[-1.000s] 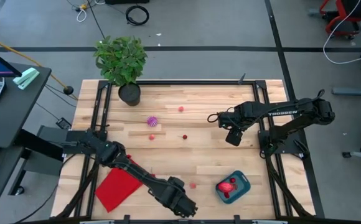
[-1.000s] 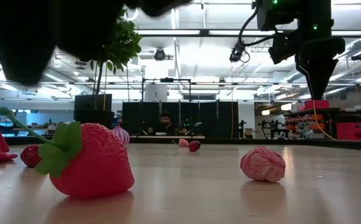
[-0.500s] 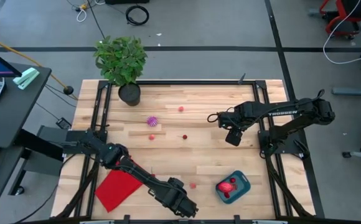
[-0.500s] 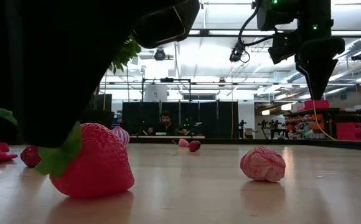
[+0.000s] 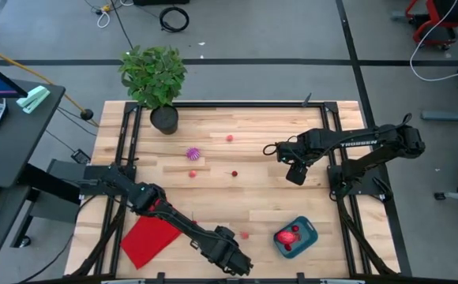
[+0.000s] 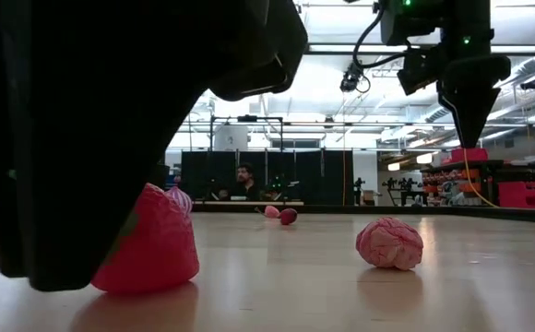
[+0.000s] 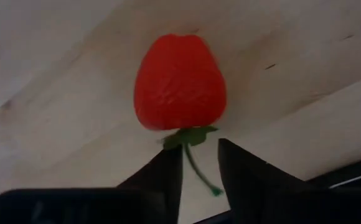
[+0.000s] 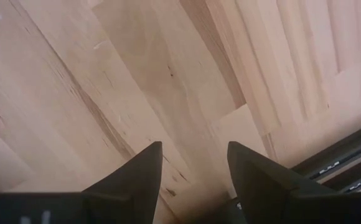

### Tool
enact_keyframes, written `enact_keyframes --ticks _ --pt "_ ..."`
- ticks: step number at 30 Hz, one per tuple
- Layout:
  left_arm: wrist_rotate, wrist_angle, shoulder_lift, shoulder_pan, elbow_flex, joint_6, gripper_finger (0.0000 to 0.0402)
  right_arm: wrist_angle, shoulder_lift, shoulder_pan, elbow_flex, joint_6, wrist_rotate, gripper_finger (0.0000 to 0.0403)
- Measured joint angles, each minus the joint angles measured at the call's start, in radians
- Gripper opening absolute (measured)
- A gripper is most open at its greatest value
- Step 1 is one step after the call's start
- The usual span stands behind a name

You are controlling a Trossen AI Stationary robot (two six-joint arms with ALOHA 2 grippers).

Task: Pick and placing Produce into tupperware
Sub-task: Put the strawberry into the bin

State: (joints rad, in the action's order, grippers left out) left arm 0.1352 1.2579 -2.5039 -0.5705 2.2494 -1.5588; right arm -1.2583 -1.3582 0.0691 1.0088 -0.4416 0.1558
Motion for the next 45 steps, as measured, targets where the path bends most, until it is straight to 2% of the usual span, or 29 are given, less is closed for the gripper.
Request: enact_keyframes --ticks 6,8,11,18,23,28,34,37,39,45 --pt "0.000 -0.004 0.000 0.002 0.000 0.002 0.0020 0.000 0.000 0.000 0.000 0.000 0.000 0.0191" --pt "0.000 -0.008 0.000 0.002 0.000 0.002 0.0008 0.000 0.000 0.000 0.000 0.000 0.000 0.0191" --pt "0.000 -0.013 0.000 0.003 0.000 0.008 0.0009 0.000 0.000 0.000 0.000 0.000 0.000 0.0191" --pt "-0.024 -0.011 -0.001 0.045 0.072 0.174 0.0004 -0.024 0.000 0.000 0.000 0.021 -0.001 0.0191" --pt "-0.089 -0.056 0.014 0.112 0.100 0.290 0.0003 -0.169 0.000 -0.005 0.000 0.008 -0.039 0.0191" --pt "-0.136 -0.162 0.030 0.184 0.107 0.431 0.0002 -0.305 0.033 -0.064 0.000 -0.014 -0.068 0.0185" --pt "-0.136 -0.401 0.030 0.248 0.107 0.646 0.0001 -0.313 0.159 -0.169 -0.001 -0.135 -0.058 0.0174" --pt "-0.139 -0.536 0.030 0.264 0.107 0.816 0.0001 -0.312 0.241 -0.212 -0.001 -0.215 -0.021 0.0170" --pt "-0.147 -0.602 0.032 0.272 0.107 0.878 0.0001 -0.313 0.299 -0.235 -0.001 -0.252 0.014 0.0169" --pt "-0.150 -0.646 0.032 0.282 0.107 0.982 0.0001 -0.309 0.458 -0.271 -0.001 -0.359 0.030 0.0169"
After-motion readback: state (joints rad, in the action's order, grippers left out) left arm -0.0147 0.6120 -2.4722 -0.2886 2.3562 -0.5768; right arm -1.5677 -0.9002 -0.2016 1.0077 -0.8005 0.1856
